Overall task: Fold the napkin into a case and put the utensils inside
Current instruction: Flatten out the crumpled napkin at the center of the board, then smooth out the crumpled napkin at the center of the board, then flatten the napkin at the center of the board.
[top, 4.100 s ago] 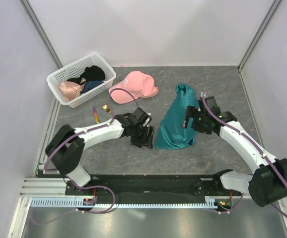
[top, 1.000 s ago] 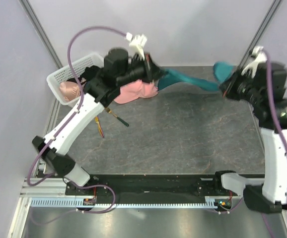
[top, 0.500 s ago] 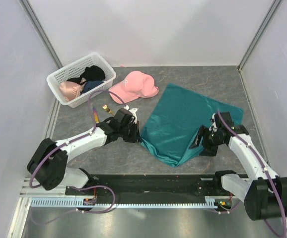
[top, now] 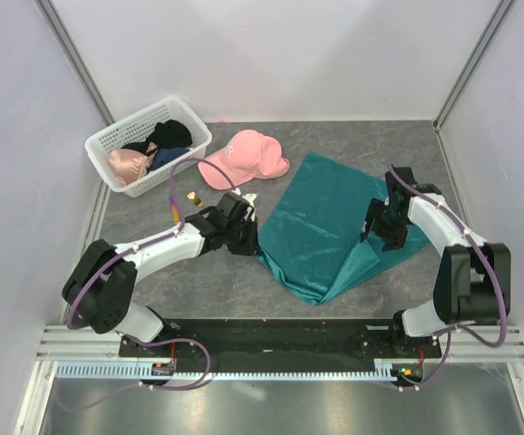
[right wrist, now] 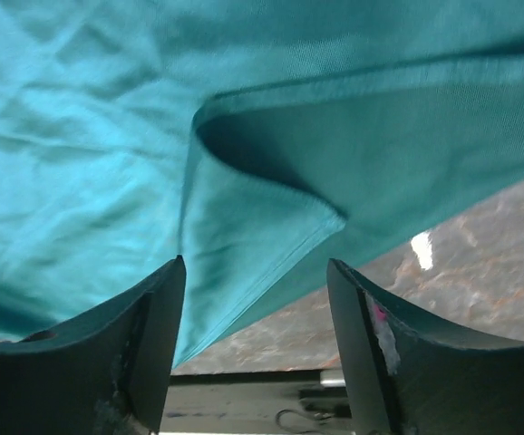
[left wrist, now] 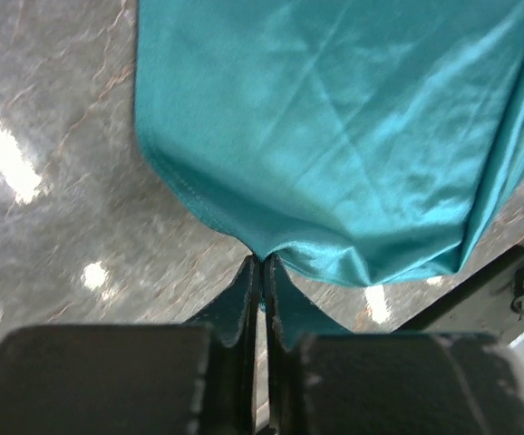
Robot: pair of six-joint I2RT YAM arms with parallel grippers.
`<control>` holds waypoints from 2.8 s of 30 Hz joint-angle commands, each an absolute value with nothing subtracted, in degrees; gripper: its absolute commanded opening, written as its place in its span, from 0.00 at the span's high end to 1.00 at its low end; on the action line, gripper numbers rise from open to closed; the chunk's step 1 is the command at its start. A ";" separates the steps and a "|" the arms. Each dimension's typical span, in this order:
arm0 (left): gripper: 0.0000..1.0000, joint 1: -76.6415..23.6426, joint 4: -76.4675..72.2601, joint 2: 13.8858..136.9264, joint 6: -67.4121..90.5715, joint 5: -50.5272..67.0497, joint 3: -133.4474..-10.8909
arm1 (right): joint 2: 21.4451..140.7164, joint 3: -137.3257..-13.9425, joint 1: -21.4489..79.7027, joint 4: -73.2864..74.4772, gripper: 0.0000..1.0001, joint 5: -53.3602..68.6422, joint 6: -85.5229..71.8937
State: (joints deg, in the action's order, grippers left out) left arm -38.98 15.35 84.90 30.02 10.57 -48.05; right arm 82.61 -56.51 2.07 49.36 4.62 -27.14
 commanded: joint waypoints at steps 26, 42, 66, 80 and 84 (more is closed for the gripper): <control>0.58 -39.55 22.24 92.18 30.06 22.50 -64.59 | 92.56 -58.01 2.81 41.38 0.93 11.17 -18.80; 0.57 -41.22 17.75 99.49 32.43 21.36 -66.79 | 56.07 -50.27 1.93 76.46 1.00 -11.86 -44.65; 0.53 -42.71 21.97 98.35 30.24 14.07 -67.41 | 46.21 -50.10 1.67 60.14 0.49 -8.86 -40.00; 0.55 -42.37 24.78 114.69 31.90 8.88 -77.07 | 96.31 -63.89 1.41 33.14 0.46 -10.29 -34.19; 0.55 -41.75 25.84 117.33 33.22 8.70 -79.45 | 101.50 -65.65 1.41 30.33 0.46 -11.51 -34.02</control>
